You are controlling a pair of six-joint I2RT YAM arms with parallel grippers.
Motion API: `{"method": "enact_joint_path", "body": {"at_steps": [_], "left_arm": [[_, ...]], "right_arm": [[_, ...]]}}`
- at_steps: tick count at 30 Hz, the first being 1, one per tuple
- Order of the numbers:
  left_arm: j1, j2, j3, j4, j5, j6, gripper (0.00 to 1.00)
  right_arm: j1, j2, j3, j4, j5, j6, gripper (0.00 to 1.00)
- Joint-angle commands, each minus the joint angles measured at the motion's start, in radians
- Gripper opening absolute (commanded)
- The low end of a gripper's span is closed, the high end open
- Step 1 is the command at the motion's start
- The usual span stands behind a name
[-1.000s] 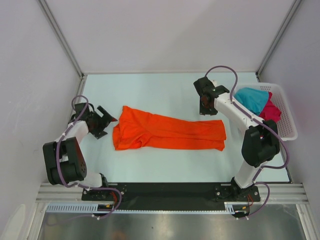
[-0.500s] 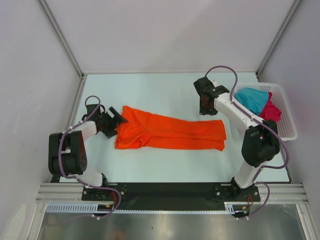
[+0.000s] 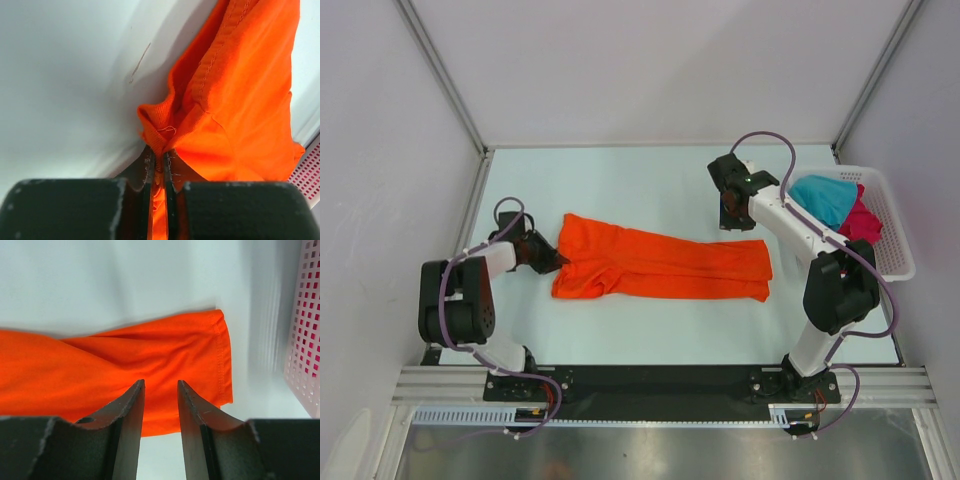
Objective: Fold and stack the t-shirts
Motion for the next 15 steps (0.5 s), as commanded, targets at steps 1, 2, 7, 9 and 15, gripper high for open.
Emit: {"method": "enact_joint_path", "body": {"at_steps": [1,2,7,9,15], "left_arm": [[0.035,0.03,0.152,-0.074,-0.049,0.046,0.07],[0.044,0.062,0.184,-0.11,-0.061,0.053,0.07],[0.099,0.186,0.429,-0.196,-0.097,0.085,0.09],[0.119,0.264,0.561,-0.245,-0.098,0.099,0.09],[0.125,0.578,1.035,-0.449,-0.083,0.168,0.11]], "right_arm": [[-0.009,-0.042,0.013,-0.008,0.02,-0.009,0.38],[-0.011,-0.044,0.011,-0.008,0.02,-0.011,0.38],[-0.014,-0.058,0.011,-0.016,0.019,-0.009,0.38],[-0.016,-0.061,0.013,-0.017,0.021,-0.011,0.38],[-0.019,-0.046,0.026,-0.025,0.016,-0.012,0.38]]}}
